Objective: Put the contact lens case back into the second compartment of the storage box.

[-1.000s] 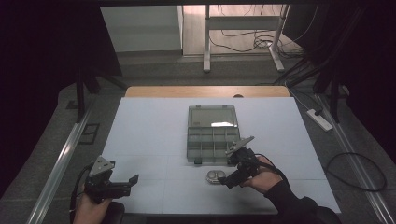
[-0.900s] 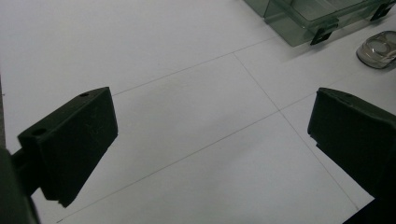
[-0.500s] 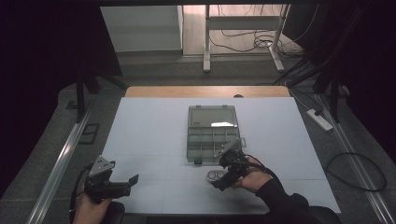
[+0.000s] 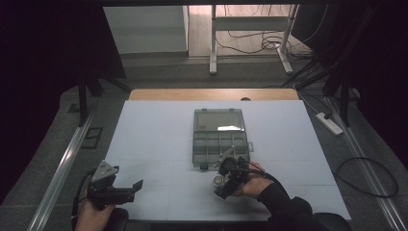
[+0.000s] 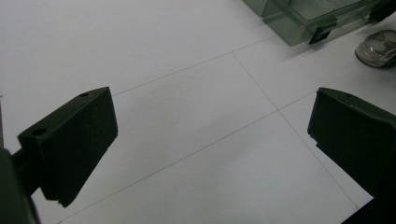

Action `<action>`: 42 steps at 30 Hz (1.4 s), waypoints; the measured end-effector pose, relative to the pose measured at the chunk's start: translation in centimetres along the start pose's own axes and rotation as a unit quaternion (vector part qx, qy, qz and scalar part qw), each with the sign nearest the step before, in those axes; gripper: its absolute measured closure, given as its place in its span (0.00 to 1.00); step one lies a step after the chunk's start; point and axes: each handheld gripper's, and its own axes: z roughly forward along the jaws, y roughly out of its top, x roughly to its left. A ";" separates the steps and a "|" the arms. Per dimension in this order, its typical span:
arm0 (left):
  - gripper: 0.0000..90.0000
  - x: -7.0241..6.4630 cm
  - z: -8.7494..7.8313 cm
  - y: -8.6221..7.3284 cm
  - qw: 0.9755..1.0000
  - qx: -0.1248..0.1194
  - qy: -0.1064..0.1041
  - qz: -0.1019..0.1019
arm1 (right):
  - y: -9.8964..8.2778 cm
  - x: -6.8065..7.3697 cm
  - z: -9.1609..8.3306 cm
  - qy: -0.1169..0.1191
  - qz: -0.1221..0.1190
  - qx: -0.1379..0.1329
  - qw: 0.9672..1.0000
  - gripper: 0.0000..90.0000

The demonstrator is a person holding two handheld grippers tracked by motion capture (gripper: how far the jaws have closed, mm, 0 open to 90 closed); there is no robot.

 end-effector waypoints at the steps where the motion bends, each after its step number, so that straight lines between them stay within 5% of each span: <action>1: 0.02 0.0 0.0 0.0 1.000 0.000 0.000 0.000 | 0.0 0.0 0.1 -0.002 -0.002 0.003 1.000 0.02; 11: 0.02 0.0 0.0 0.0 1.000 0.000 0.001 0.001 | -0.2 -0.4 0.9 -0.015 -0.026 0.004 1.000 0.17; 19: 0.02 0.0 0.0 0.0 1.000 0.002 0.001 0.003 | -0.3 -0.6 0.2 -0.005 -0.056 -0.012 0.998 0.48; 34: 0.02 0.0 0.0 0.0 1.000 0.002 0.000 0.004 | -0.2 -0.4 -0.1 -0.006 -0.037 -0.010 0.999 0.55; 42: 0.02 0.0 0.1 0.0 1.000 0.004 0.000 0.005 | -0.1 -0.6 -1.5 0.007 -0.013 -0.042 0.999 0.55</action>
